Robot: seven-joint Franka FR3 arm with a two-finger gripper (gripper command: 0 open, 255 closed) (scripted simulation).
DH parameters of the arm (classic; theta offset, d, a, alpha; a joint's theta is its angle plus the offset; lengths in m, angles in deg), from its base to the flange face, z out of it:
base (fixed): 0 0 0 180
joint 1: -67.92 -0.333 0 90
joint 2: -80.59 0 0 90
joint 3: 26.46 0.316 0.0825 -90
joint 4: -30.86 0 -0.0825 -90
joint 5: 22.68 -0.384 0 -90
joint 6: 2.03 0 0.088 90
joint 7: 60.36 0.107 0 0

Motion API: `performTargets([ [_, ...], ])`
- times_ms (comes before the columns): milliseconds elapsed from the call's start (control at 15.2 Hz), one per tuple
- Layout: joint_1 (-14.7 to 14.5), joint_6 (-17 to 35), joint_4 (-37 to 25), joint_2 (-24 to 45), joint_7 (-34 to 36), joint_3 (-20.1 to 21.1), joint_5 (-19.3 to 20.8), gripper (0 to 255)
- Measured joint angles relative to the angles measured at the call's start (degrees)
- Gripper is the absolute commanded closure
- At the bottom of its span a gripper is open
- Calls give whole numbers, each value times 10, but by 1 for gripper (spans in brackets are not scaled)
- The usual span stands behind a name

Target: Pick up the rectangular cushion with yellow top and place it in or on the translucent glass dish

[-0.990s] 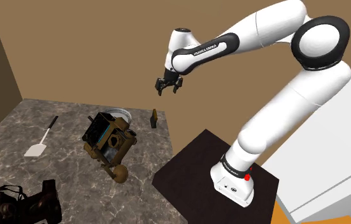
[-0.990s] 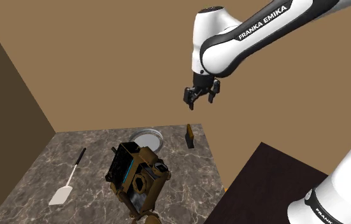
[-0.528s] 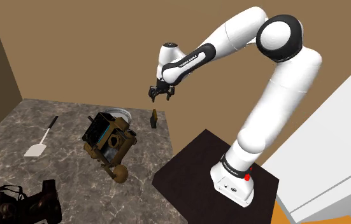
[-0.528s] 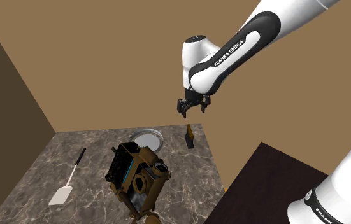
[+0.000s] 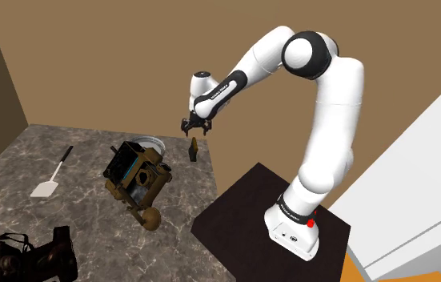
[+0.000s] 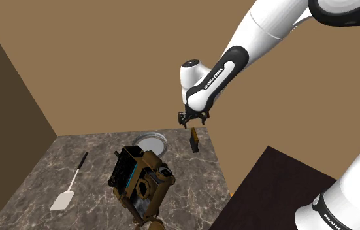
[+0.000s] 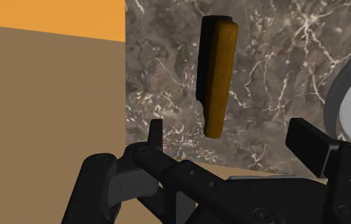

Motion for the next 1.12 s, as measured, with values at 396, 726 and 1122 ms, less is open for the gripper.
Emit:
performTargets([
  [396,-2,31,-14,46,13,-11,11,0],
  [726,-3,44,-20,65,17,-15,16,0],
  [1122,-3,45,-20,66,17,-15,16,255],
])
